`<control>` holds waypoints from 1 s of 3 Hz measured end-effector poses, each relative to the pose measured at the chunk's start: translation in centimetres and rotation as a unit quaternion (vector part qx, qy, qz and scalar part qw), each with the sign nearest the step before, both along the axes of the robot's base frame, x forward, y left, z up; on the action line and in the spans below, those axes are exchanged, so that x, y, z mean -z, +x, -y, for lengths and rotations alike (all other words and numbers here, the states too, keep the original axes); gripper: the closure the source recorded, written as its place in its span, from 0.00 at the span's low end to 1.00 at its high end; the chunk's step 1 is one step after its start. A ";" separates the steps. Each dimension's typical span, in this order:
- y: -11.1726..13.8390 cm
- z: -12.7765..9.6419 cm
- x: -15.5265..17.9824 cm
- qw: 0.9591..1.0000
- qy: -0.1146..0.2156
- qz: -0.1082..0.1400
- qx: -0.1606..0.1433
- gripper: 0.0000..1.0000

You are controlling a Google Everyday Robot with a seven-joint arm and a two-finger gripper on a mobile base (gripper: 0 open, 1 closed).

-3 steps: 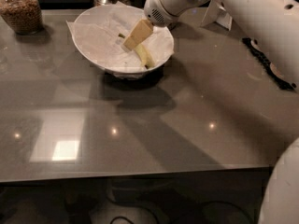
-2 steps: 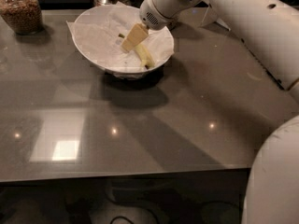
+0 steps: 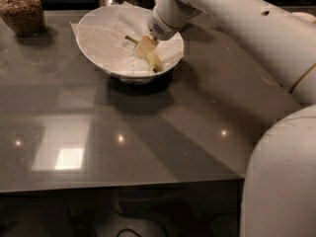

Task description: Pick banana from white bowl

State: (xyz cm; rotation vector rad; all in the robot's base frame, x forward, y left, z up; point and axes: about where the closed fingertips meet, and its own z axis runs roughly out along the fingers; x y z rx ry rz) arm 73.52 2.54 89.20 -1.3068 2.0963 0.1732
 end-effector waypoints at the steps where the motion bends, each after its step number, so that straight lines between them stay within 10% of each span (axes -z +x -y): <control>1: 1.0 0.8 1.6 1.000 -0.021 -0.005 0.021 0.36; 3: 1.9 2.3 4.5 0.997 -0.046 -0.031 0.059 0.42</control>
Offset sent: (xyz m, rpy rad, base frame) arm 0.0272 -0.0323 -0.0418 -0.1091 0.0455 -0.1439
